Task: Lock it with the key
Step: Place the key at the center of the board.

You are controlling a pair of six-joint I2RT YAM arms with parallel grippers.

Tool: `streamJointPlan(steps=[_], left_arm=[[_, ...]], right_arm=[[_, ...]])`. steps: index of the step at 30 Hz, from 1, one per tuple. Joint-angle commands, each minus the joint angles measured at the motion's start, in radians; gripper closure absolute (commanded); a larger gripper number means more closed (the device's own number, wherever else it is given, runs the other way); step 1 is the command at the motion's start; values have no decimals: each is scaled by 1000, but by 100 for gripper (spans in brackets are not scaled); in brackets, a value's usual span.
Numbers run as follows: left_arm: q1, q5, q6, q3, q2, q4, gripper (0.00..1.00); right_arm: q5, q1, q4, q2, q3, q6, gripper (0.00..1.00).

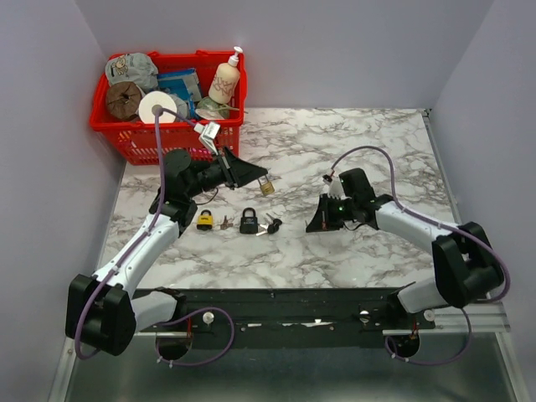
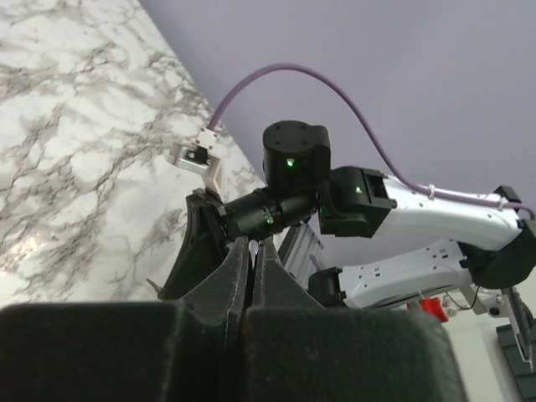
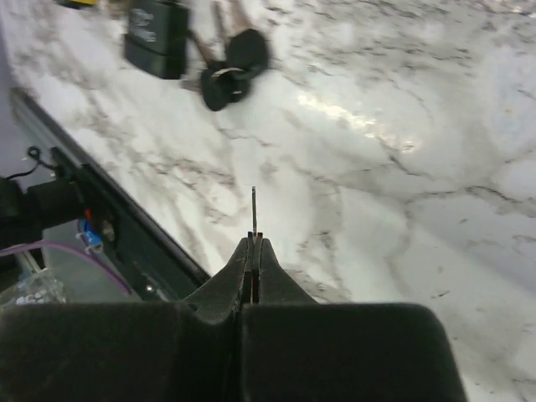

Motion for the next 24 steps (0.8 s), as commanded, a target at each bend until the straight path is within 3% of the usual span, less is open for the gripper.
streamJointPlan(steps=[1, 10, 24], left_arm=[[6, -1, 50, -25, -19, -50, 100], [6, -10, 28, -43, -17, -4, 100], [6, -21, -12, -68, -6, 18, 100]], right_arm=[[96, -19, -66, 124, 65, -20, 99], [171, -57, -106, 212, 85, -18, 99], [108, -68, -128, 321, 163, -23, 99]])
